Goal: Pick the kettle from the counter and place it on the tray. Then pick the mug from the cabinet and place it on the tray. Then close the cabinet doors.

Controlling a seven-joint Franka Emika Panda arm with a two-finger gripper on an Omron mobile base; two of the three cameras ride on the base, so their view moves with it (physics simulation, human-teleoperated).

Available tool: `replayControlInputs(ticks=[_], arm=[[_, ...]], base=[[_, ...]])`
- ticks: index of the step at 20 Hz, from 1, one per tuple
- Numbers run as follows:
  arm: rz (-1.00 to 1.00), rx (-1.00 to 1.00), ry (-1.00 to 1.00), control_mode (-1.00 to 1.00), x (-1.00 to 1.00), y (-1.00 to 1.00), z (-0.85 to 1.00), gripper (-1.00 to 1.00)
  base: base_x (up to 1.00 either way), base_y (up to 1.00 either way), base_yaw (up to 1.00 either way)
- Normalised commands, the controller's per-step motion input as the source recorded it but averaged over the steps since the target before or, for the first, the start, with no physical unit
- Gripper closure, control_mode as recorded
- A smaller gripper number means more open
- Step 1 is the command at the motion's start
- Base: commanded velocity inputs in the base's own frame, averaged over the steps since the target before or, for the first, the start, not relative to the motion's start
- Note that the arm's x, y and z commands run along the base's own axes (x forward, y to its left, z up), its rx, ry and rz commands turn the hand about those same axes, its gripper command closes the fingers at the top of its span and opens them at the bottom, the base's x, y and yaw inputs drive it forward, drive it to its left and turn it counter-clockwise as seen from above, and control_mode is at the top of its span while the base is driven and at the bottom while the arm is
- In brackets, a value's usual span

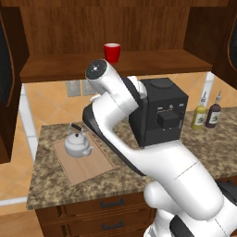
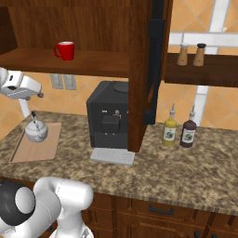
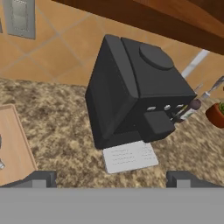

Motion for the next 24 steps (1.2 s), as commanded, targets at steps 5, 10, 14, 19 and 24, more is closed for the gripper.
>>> replayControlInputs(ticks=[5, 10, 14, 19, 24], arm=[[-0.04, 0.0, 0.0, -1.0, 0.0, 0.0, 0.33, -1.0], [-0.01, 0.09, -0.12, -1.0, 0.03, -0.01, 0.37, -1.0], [-0.02, 0.09, -0.13, -1.0, 0.29, 0.0, 0.34, -1.0], [-0.08, 0.03, -0.19, -1.0, 0.48, 0.17, 0.23, -1.0], [-0.08, 0.07, -0.25, -1.0, 0.36, -0.02, 0.19, -1.0]], base=[[0.0, 0.0, 0.0], [0.0, 0.0, 0.0], [0.0, 0.0, 0.0], [0.0, 0.0, 0.0], [0.0, 0.0, 0.0]])
